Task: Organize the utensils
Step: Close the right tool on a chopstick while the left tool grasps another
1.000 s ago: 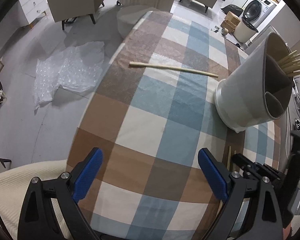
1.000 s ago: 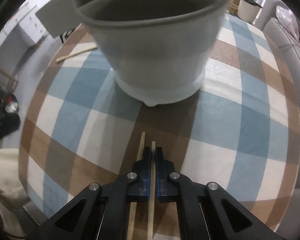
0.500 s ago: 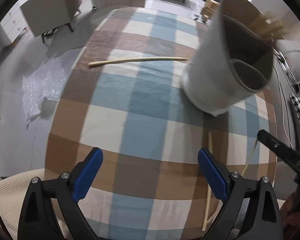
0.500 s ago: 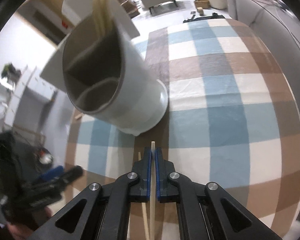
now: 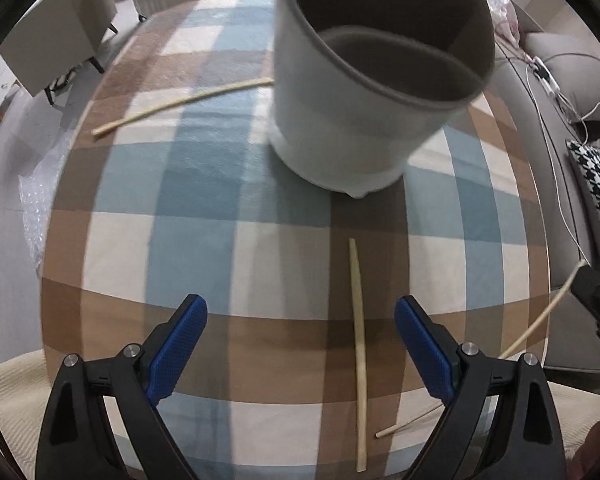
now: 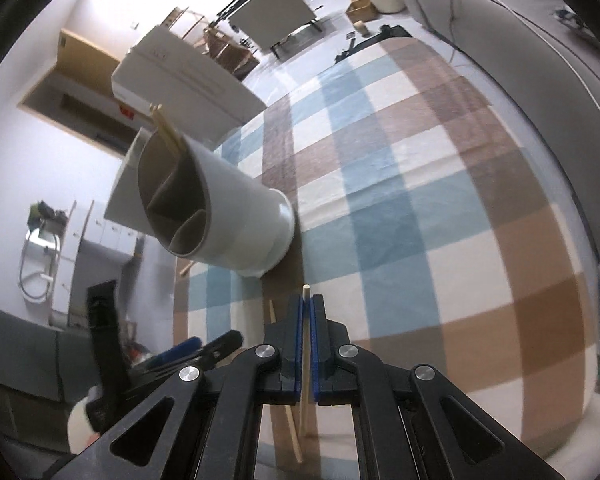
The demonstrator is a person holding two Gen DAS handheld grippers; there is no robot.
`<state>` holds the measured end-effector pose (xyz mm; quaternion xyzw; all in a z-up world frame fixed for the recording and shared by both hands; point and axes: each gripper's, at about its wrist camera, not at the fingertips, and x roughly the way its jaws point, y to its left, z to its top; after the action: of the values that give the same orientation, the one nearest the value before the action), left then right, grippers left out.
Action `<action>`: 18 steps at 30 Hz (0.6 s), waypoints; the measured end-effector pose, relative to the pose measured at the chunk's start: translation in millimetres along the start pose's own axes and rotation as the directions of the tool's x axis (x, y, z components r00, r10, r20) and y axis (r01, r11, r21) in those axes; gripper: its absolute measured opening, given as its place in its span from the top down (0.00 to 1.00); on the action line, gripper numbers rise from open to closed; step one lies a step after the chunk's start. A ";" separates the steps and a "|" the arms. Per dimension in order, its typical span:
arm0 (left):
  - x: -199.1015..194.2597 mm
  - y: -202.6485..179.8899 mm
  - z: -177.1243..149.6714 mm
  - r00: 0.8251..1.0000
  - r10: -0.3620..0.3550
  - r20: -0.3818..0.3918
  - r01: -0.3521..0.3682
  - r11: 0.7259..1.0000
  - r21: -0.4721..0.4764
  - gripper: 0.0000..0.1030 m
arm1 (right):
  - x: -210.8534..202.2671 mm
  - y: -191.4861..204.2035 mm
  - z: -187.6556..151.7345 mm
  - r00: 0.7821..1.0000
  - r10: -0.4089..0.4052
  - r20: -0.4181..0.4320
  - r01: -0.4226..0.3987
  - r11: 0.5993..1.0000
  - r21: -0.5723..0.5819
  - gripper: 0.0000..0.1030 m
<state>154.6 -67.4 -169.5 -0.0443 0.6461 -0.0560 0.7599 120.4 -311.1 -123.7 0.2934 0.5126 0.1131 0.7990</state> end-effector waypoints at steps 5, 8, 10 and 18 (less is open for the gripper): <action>8.9 -2.9 -0.2 0.999 -0.022 -0.035 0.021 1.000 -0.017 0.16 | -11.9 -15.0 1.4 1.000 0.009 0.029 -0.009 1.000 0.027 0.98; 14.1 -9.4 -0.7 0.999 0.009 -0.041 -0.008 1.000 0.015 0.17 | -14.0 -20.4 2.6 0.999 0.010 0.036 -0.011 0.999 0.031 0.98; 18.2 -12.7 -0.5 0.998 0.030 -0.047 -0.029 0.999 0.025 0.20 | -13.7 -21.3 3.4 0.999 0.009 0.037 -0.010 1.000 0.024 0.98; 28.3 -27.1 -1.8 0.996 0.067 -0.051 -0.062 0.994 0.088 0.46 | -12.4 -18.2 5.9 0.999 0.027 0.042 -0.026 1.000 -0.002 0.98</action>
<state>156.6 -98.2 -193.7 0.0108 0.6645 -0.0604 0.7448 117.9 -333.8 -123.2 0.3018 0.4916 0.1178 0.8083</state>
